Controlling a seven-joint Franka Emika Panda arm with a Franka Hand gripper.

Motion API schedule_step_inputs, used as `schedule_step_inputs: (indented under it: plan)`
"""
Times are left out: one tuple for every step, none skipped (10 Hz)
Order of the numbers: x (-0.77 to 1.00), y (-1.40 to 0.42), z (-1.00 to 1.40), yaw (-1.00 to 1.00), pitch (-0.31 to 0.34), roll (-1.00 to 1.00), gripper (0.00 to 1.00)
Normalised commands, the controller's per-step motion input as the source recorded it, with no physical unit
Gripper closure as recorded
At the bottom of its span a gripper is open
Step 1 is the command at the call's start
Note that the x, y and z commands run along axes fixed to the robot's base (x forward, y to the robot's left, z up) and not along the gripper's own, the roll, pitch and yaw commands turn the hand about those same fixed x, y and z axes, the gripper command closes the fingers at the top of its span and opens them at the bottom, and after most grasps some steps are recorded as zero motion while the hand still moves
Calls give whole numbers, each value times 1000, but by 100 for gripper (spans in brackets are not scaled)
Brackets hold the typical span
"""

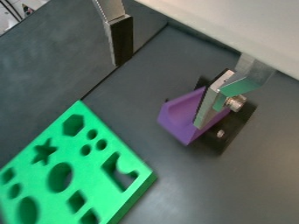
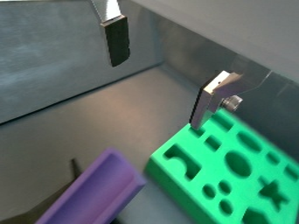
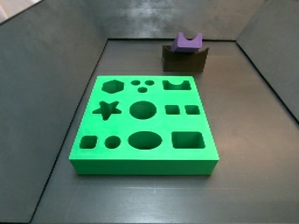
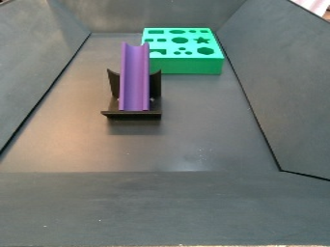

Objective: Pick up the arch object. Move up. Place the arch object on the fixture. Regrasp the arch object. Move to above the board. Insert the arch object.
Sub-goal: Regrasp the arch object.

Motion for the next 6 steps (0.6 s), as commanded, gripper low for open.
schedule_step_inputs:
  plan:
    - [-10, -18, 10, 43, 32, 1000, 0]
    - [-3, -19, 12, 44, 29, 1000, 0]
    - [5, -21, 9, 45, 28, 1000, 0]
    - [8, -16, 10, 46, 30, 1000, 0]
    - [6, -14, 8, 48, 37, 1000, 0]
    - [12, -18, 8, 49, 44, 1000, 0]
